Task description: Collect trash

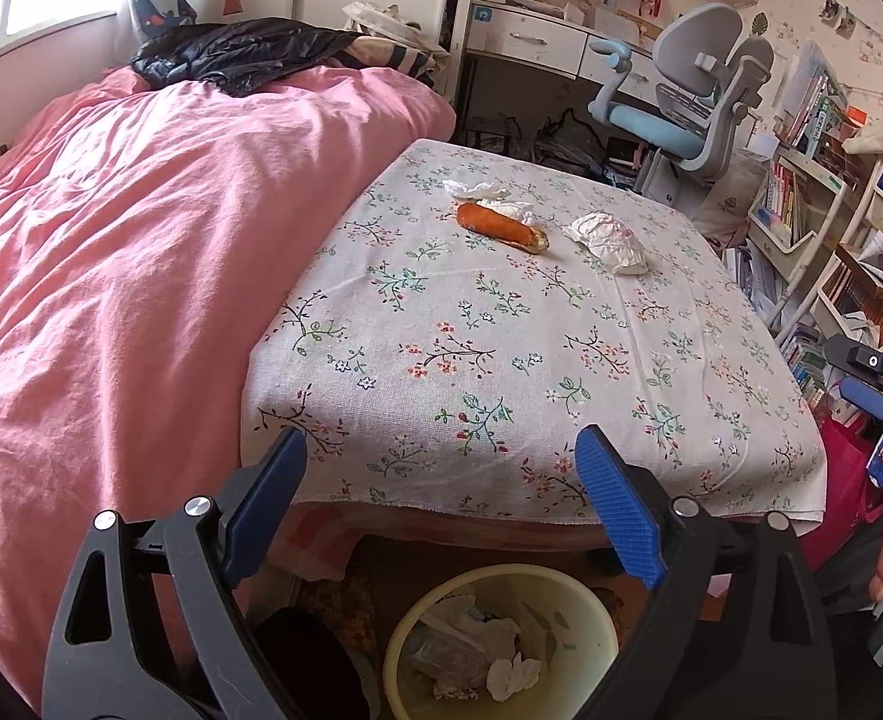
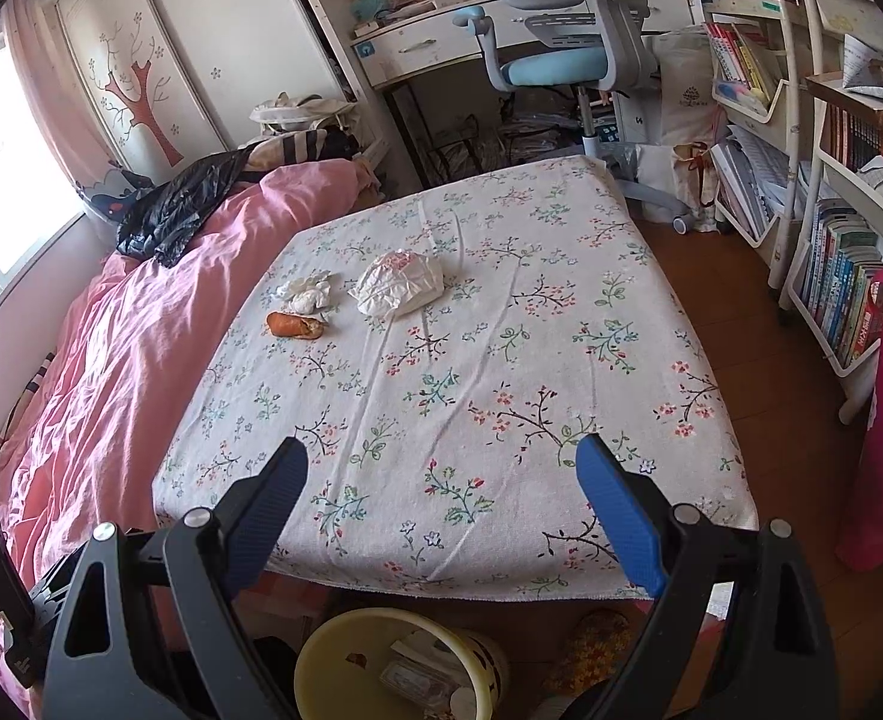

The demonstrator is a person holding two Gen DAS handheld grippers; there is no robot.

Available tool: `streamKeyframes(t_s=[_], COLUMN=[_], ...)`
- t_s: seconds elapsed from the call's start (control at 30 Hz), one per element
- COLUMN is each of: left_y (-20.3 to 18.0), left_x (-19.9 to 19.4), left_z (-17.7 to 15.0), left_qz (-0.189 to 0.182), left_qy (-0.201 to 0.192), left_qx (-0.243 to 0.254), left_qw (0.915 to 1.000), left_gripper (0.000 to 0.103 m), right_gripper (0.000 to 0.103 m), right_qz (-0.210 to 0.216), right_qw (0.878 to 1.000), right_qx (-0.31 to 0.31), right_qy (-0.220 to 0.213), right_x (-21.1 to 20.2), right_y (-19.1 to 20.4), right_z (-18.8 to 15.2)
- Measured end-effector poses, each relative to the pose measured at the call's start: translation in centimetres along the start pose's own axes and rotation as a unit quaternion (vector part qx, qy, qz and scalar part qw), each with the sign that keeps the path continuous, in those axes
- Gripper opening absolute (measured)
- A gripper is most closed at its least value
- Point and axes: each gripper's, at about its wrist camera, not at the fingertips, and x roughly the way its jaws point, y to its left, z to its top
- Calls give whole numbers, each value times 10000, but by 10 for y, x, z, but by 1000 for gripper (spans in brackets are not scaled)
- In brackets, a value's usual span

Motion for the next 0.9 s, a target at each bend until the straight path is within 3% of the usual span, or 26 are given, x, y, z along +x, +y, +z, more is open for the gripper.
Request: streamKeyframes(t_s=[0.9], left_y=[-1], left_x=[0], left_z=[0], left_qz=[-3], left_qy=[-3], left_qx=[1], left_qw=[10000], left_gripper=[88], right_gripper=[88], right_qz=[-28], right_qw=[9998], right_qx=[-179], right_qy=[48], right_x=[3], right_y=[5], right_z=[-1])
